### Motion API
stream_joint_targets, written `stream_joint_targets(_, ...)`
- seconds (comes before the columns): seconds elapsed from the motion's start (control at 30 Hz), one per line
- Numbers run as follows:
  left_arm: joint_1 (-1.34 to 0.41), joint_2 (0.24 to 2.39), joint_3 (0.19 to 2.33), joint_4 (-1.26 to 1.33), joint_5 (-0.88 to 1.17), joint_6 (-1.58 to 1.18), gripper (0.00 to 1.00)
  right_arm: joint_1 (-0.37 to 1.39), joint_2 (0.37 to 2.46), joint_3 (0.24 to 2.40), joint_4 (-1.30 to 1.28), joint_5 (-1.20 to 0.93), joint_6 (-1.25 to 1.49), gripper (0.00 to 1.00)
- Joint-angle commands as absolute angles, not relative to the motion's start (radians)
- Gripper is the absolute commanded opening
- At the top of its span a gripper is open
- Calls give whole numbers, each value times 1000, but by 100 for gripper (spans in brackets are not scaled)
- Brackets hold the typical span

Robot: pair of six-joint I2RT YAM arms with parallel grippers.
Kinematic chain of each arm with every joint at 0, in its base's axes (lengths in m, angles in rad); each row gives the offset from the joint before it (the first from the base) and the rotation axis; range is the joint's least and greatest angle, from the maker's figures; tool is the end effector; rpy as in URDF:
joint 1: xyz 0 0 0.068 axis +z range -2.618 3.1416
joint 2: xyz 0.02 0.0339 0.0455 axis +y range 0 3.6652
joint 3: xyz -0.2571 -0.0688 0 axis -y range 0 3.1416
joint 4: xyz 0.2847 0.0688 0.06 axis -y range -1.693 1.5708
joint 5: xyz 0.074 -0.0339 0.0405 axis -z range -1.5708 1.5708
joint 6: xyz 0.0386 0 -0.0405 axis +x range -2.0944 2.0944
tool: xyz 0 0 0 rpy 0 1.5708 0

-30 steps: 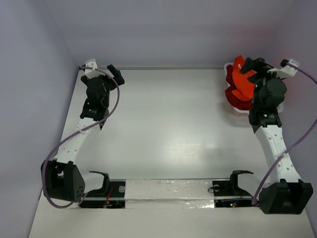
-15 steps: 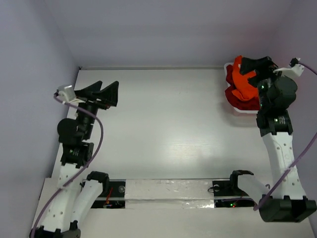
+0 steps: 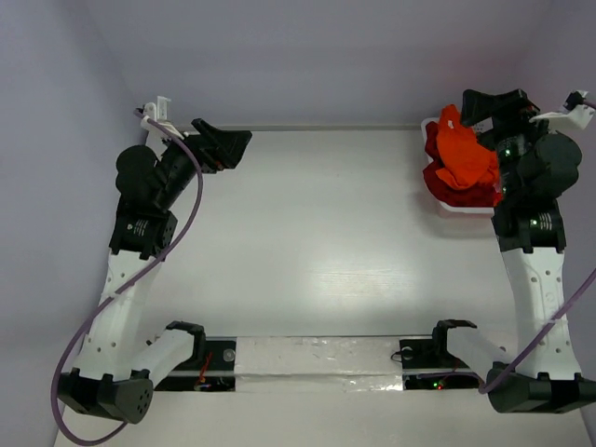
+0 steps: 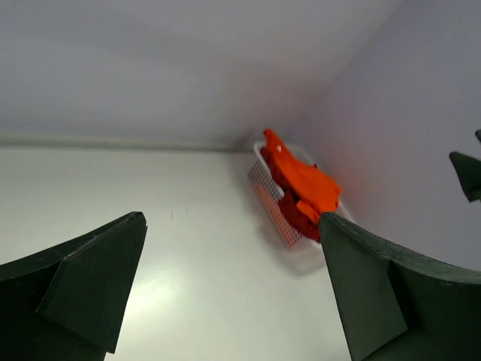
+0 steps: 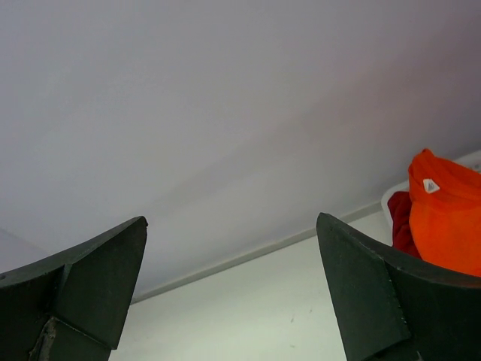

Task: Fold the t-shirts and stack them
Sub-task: Grab crumpled tshirt from bin with the right arm

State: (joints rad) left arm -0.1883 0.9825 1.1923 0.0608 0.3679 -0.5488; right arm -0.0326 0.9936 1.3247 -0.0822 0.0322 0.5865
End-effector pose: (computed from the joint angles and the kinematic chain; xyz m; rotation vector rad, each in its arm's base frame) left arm 0.2423 -0.0603 0.4748 0.0818 1.3674 -0.8614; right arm 0.2384 -0.0090 0.5060 0.4331 1.2634 0.4488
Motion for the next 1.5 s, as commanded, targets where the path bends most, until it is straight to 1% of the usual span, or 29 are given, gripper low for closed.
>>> stream_joint_targets(0.0, -187, 995, 1270, -63, 433, -584, 99, -37, 1011, 1422, -199, 9, 555, 100)
stream_joint_targets(0.13, -187, 1054, 1368, -239, 373, -643, 99, -37, 971, 1405, -180, 20, 589, 100)
stream_joint_targets(0.2, -187, 1068, 1407, -323, 353, -687, 99, -37, 954, 1385, -178, 64, 664, 100)
stream_joint_targets(0.27, -187, 1077, 1414, -307, 452, -696, 99, -37, 946, 1370, -166, 95, 695, 100)
stream_joint_targets(0.33, -175, 1075, 1414, -275, 521, -660, 99, -37, 951, 1370, -167, 103, 703, 100)
stream_joint_targets(0.4, -175, 1034, 1335, -140, 577, -655, 99, -37, 962, 1384, -193, 120, 704, 100)
stream_joint_targets(0.47, -166, 884, 1125, 189, 600, -759, 99, -37, 969, 1393, -219, 155, 654, 100)
stream_joint_targets(0.5, -166, 884, 1124, 190, 594, -759, 99, -37, 969, 1396, -219, 155, 653, 99)
stream_joint_targets(0.53, -166, 844, 1091, 254, 582, -800, 99, -37, 968, 1399, -227, 182, 628, 97)
stream_joint_targets(0.57, -157, 845, 1075, 249, 575, -858, 99, -37, 968, 1399, -229, 190, 612, 95)
stream_joint_targets(0.7, -156, 946, 1147, 181, 693, -865, 99, -37, 982, 1440, -288, 281, 597, 93)
stream_joint_targets(0.77, -156, 995, 1186, 124, 716, -838, 99, -37, 1032, 1503, -352, 299, 571, 89)
stream_joint_targets(0.8, -156, 1003, 1195, 97, 689, -801, 99, -37, 1057, 1531, -386, 317, 569, 87)
stream_joint_targets(0.83, -156, 1020, 1207, 65, 666, -776, 99, -37, 1116, 1560, -423, 369, 568, 87)
stream_joint_targets(0.87, -147, 1035, 1248, -36, 641, -752, 99, -37, 1156, 1641, -507, 399, 558, 86)
stream_joint_targets(0.93, -147, 1109, 1320, -168, 536, -659, 99, -37, 1245, 1734, -598, 495, 549, 86)
stream_joint_targets(0.97, -147, 1130, 1368, -251, 525, -640, 99, -37, 1337, 1779, -673, 515, 537, 85)
stream_joint_targets(1.0, -147, 1149, 1390, -286, 475, -624, 99, -37, 1380, 1854, -704, 531, 532, 86)
stream_joint_targets(1.03, -147, 1173, 1408, -337, 448, -600, 99, -37, 1417, 1882, -724, 546, 531, 86)
stream_joint_targets(1.07, -147, 1178, 1425, -347, 431, -592, 99, -37, 1492, 1906, -756, 548, 528, 86)
stream_joint_targets(1.13, -147, 1174, 1434, -373, 345, -565, 99, -37, 1576, 2003, -791, 549, 528, 85)
stream_joint_targets(1.17, -147, 1167, 1436, -380, 286, -557, 99, -37, 1676, 2047, -834, 543, 522, 84)
stream_joint_targets(1.2, -147, 1164, 1439, -390, 261, -549, 99, -37, 1730, 2096, -863, 538, 519, 83)
stream_joint_targets(1.23, -147, 1154, 1442, -403, 236, -540, 99, -37, 1787, 2215, -894, 531, 509, 82)
stream_joint_targets(1.3, -147, 1141, 1428, -402, 200, -512, 99, -37, 1932, 2327, -962, 522, 500, 79)
stream_joint_targets(1.33, -147, 1123, 1418, -378, 195, -503, 99, -37, 1968, 2394, -975, 520, 508, 79)
stream_joint_targets(1.4, -147, 1103, 1368, -356, 184, -514, 99, -37, 2034, 2428, -982, 509, 523, 76)
stream_joint_targets(1.47, -147, 1100, 1329, -325, 176, -529, 99, -37, 2049, 2425, -957, 511, 541, 76)
